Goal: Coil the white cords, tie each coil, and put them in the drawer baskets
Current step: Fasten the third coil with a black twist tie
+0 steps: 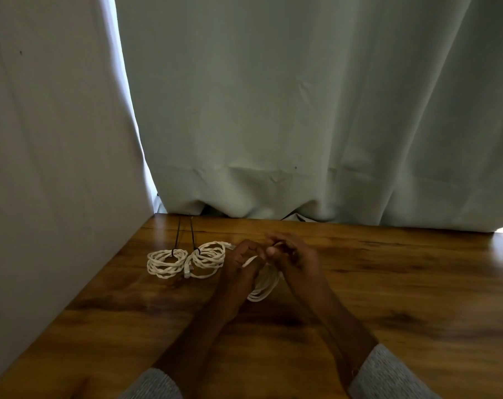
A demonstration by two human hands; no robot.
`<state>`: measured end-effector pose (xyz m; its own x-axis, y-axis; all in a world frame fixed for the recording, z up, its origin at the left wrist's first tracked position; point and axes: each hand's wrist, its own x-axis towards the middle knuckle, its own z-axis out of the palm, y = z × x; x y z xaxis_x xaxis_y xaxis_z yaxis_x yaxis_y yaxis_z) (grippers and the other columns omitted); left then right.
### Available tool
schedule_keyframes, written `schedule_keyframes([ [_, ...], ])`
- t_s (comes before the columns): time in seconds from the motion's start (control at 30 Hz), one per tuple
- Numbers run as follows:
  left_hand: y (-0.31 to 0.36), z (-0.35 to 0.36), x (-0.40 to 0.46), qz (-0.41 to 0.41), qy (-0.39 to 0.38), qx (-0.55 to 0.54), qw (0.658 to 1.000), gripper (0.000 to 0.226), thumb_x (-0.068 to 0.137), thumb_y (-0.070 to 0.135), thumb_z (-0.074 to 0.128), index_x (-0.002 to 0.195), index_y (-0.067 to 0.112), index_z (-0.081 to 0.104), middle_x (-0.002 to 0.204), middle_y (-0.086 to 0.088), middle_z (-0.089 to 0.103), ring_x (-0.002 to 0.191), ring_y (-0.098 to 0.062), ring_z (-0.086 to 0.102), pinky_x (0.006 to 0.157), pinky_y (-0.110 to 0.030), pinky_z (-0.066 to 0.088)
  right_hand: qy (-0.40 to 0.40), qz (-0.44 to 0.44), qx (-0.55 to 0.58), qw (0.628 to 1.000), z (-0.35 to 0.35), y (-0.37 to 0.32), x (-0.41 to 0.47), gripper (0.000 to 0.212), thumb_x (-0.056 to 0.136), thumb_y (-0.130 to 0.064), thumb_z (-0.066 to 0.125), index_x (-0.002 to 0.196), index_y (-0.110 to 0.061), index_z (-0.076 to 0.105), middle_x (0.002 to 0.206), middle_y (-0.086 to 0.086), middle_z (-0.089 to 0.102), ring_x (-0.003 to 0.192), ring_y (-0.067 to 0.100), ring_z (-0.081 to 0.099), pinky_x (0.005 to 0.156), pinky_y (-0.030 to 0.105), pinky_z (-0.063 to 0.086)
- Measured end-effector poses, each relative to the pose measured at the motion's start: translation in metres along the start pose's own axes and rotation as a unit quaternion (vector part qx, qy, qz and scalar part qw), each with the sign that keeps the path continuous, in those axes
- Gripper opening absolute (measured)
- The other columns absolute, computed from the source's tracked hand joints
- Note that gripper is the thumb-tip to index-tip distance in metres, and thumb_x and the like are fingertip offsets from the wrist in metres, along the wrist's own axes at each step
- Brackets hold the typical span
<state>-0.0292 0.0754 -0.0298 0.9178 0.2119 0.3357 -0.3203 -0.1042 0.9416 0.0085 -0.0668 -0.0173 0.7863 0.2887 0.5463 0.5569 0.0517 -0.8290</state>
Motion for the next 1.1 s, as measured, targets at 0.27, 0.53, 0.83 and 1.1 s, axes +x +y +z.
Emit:
schedule_keyframes([
  [0.27,-0.004,-0.001,0.005,-0.049,0.028,-0.079,0.995,0.023,0.087,0.032,0.059,0.087,0.009,0.06,0.073,-0.016,0.052,0.056,-0.025,0.044,0.049,-0.028,0.033,-0.007,-0.059,-0.127,0.99,0.0,0.008,0.0,0.009,0.094,-0.014,0.069,0.094,-0.017,0.078,0.091,-0.006,0.073,0.086,0.009,0.068,0.073,0.032,0.056],
  [0.53,-0.024,0.001,0.017,-0.077,0.166,-0.038,0.982,0.038,0.098,0.033,0.056,0.075,0.003,0.057,0.065,-0.014,0.048,0.059,-0.024,0.044,0.052,-0.034,0.036,-0.107,-0.132,-0.247,0.954,0.008,0.01,-0.001,0.012,0.097,-0.012,0.065,0.087,-0.018,0.071,0.088,-0.012,0.062,0.081,0.001,0.057,0.07,0.01,0.04],
  [0.83,-0.015,0.013,0.009,0.152,0.075,0.137,0.976,0.034,0.102,0.013,0.049,0.071,0.026,0.057,0.06,0.01,0.055,0.056,-0.007,0.053,0.054,-0.019,0.038,0.063,-0.07,-0.125,0.988,0.004,-0.003,0.003,0.028,0.099,-0.02,0.056,0.076,-0.013,0.069,0.074,-0.003,0.064,0.07,0.012,0.061,0.063,0.027,0.048],
  [1.1,-0.021,0.014,0.007,0.156,0.009,0.126,0.98,0.028,0.102,0.026,0.047,0.081,0.018,0.063,0.065,0.011,0.056,0.059,-0.007,0.054,0.056,-0.025,0.041,0.073,0.086,0.033,0.993,0.005,-0.002,0.009,0.033,0.1,-0.022,0.06,0.07,-0.011,0.068,0.063,0.006,0.058,0.062,0.022,0.05,0.063,0.038,0.042],
])
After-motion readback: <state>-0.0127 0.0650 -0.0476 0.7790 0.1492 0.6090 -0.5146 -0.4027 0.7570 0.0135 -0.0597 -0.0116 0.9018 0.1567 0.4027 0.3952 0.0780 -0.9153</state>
